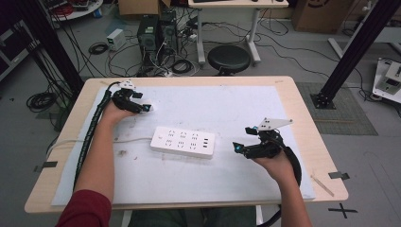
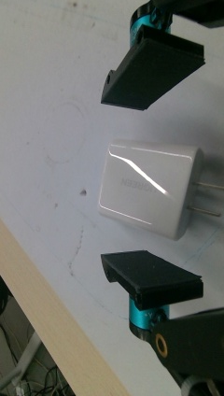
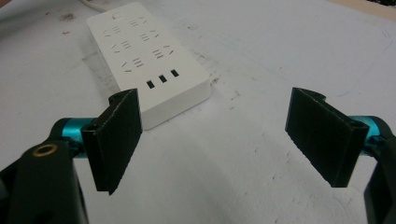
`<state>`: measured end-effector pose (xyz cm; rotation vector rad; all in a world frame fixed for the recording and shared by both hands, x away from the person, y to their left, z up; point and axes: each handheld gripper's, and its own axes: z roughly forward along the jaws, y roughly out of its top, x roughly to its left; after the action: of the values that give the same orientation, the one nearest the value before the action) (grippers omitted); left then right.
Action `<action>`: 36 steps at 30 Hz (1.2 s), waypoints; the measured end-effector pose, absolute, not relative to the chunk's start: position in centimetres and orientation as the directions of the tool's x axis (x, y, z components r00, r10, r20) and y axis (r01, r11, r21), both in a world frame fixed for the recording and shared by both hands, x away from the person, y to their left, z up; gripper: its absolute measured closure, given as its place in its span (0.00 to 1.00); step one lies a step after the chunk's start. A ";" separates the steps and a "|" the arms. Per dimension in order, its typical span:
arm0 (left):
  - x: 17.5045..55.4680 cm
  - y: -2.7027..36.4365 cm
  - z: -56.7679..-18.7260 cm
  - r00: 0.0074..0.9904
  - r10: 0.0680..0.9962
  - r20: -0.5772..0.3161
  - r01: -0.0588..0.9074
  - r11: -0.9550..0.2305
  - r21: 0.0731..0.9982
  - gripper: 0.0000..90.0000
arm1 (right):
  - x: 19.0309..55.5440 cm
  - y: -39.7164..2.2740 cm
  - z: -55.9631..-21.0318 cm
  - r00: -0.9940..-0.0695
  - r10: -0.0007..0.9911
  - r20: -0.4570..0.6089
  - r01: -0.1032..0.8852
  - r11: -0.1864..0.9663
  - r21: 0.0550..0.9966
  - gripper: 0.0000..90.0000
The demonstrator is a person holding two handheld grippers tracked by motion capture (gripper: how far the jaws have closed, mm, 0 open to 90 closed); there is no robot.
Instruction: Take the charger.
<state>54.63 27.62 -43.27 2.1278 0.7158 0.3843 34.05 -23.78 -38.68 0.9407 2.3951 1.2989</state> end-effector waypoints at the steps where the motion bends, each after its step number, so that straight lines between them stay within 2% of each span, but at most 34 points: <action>1: 54.7 27.6 -43.5 0.792 0.611 0.012 0.358 -0.480 0.800 0.22 | 34.0 -23.8 -38.7 -0.754 0.652 0.081 0.425 0.388 0.818 0.21; 10: 55.1 27.9 -44.7 0.773 0.633 -0.029 0.418 -0.475 0.775 0.22 | 33.7 -24.0 -38.8 -0.751 0.656 0.078 0.423 0.387 0.819 0.21; 19: 55.3 27.9 -45.0 0.771 0.637 -0.013 0.423 -0.497 0.757 0.27 | 33.6 -24.0 -38.6 -0.755 0.652 0.071 0.413 0.389 0.824 0.21; 31: 55.2 27.9 -45.0 0.780 0.626 -0.004 0.412 -0.508 0.756 0.39 | 33.8 -23.8 -38.7 -0.751 0.656 0.076 0.419 0.385 0.822 0.21; 33: 55.2 28.0 -45.0 0.786 0.619 0.000 0.402 -0.511 0.760 0.46 | 33.7 -23.8 -38.8 -0.751 0.656 0.077 0.421 0.385 0.822 0.21; 36: 55.2 28.0 -45.0 0.787 0.617 0.001 0.400 -0.512 0.760 0.47 | 33.7 -23.8 -38.8 -0.749 0.657 0.080 0.423 0.382 0.822 0.21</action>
<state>55.16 27.97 -45.00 2.1775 0.7508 0.3469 33.74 -23.83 -38.84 0.9551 2.3844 1.3011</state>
